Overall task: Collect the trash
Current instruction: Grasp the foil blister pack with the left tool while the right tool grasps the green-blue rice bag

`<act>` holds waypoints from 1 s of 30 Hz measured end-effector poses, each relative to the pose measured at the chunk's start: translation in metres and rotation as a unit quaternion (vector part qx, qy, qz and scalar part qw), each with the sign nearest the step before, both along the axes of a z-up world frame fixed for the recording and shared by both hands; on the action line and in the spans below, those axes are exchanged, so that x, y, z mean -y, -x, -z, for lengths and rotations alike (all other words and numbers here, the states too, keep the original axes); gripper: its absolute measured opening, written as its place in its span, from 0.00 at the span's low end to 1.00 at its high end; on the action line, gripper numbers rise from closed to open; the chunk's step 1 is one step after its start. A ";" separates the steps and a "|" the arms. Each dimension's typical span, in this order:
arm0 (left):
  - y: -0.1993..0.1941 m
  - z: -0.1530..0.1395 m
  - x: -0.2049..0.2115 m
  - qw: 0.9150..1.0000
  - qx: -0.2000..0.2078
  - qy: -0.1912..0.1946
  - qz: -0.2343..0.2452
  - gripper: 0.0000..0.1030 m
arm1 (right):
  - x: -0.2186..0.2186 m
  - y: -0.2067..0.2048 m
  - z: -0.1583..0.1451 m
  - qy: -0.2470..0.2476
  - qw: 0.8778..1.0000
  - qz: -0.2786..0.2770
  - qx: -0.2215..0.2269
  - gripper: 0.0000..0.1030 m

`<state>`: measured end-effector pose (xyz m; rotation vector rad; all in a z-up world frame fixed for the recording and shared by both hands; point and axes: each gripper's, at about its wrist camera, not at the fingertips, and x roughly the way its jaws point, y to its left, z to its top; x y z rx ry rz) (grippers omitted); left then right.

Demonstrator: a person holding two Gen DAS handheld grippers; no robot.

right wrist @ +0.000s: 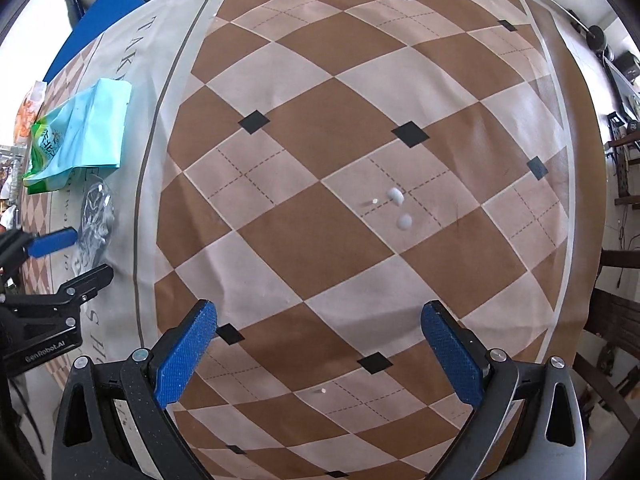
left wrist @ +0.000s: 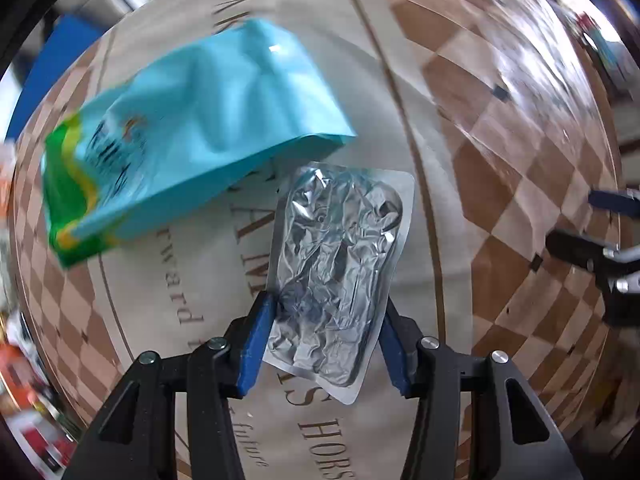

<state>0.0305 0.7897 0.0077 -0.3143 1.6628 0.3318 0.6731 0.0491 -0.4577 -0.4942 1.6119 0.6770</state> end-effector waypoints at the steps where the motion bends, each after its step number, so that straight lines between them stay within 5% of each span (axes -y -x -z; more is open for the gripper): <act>1: 0.003 -0.002 0.001 1.000 0.002 -0.001 -0.015 0.45 | -0.004 0.000 0.001 -0.001 1.000 -0.001 -0.003 1.00; 6: 0.037 -0.016 0.011 0.994 0.023 -0.004 -0.110 0.42 | -0.019 0.002 -0.004 -0.008 1.000 -0.012 -0.002 1.00; 11: 0.067 -0.052 0.009 0.980 0.072 -0.013 -0.185 0.05 | -0.034 -0.003 -0.016 -0.022 0.999 -0.029 -0.002 1.00; 20: 0.124 -0.061 -0.036 0.949 0.087 -0.020 -0.301 0.05 | -0.130 0.021 -0.044 -0.055 0.985 -0.159 0.024 1.00; 23: 0.142 -0.065 -0.045 0.937 0.089 -0.039 -0.336 0.05 | -0.181 0.040 -0.052 -0.060 0.965 -0.250 0.051 1.00; 30: 0.180 -0.070 -0.054 0.896 0.089 -0.078 -0.428 0.05 | -0.287 0.118 -0.037 -0.014 0.879 -0.459 0.127 1.00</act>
